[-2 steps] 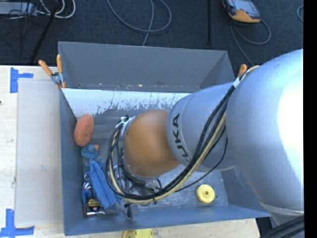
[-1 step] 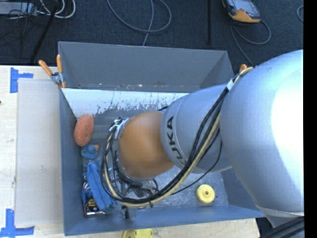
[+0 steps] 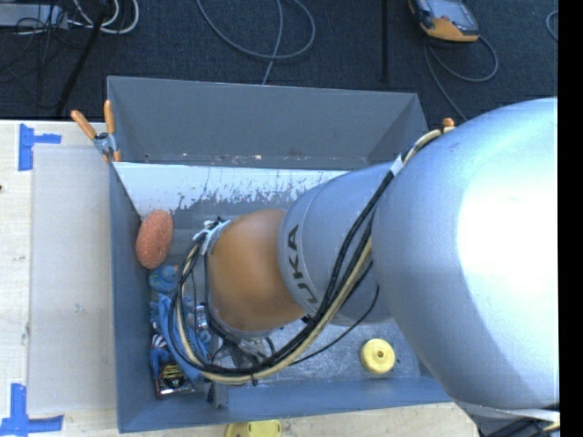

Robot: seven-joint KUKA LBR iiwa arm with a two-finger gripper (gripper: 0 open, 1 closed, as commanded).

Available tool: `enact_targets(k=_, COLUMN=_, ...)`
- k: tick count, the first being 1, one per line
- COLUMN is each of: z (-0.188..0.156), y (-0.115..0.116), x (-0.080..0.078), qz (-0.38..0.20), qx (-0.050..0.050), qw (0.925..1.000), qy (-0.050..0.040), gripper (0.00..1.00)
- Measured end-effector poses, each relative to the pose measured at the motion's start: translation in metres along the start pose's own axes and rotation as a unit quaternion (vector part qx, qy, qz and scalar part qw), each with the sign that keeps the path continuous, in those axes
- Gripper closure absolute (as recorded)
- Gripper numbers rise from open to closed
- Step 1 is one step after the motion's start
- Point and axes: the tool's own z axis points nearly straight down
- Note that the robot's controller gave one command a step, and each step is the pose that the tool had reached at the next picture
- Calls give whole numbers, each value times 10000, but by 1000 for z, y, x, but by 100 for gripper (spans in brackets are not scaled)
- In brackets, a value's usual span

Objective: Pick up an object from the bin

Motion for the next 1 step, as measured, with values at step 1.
enact_targets(k=1, z=11, y=15, x=-8, qz=-366, qx=38, qw=9993, qy=1, gripper=100)
